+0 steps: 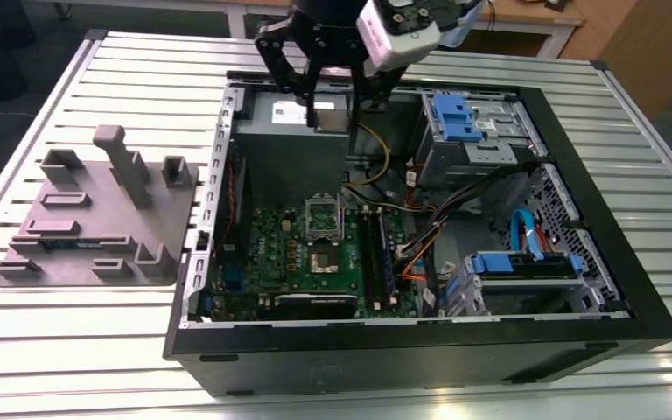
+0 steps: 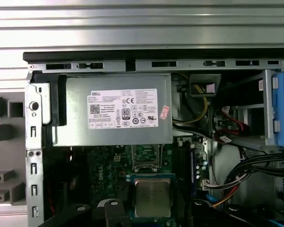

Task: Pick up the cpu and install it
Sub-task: 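Pick up the cpu and move it towards the insertion slot, then place the cpu into insertion slot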

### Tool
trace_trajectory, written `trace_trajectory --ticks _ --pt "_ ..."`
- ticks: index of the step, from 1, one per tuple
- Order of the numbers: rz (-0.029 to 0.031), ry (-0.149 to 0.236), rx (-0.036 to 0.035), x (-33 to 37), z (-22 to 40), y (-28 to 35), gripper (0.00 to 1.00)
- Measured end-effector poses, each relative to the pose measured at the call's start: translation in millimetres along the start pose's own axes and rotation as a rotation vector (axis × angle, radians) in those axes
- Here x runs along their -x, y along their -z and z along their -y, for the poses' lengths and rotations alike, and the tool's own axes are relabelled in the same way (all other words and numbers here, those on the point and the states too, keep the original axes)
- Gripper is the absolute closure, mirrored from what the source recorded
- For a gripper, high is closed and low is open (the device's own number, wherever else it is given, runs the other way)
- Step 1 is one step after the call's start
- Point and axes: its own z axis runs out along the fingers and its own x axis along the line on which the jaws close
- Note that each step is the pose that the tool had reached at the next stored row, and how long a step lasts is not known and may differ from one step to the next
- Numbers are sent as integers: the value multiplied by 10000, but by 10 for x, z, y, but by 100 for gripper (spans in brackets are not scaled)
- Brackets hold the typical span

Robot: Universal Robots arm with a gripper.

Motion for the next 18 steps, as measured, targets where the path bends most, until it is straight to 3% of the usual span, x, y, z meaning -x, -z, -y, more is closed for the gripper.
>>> trace_trajectory --ticks 8,18 --pt "-16 0 -1 344 -15 -20 53" --pt "-16 0 -1 358 -3 -21 53"
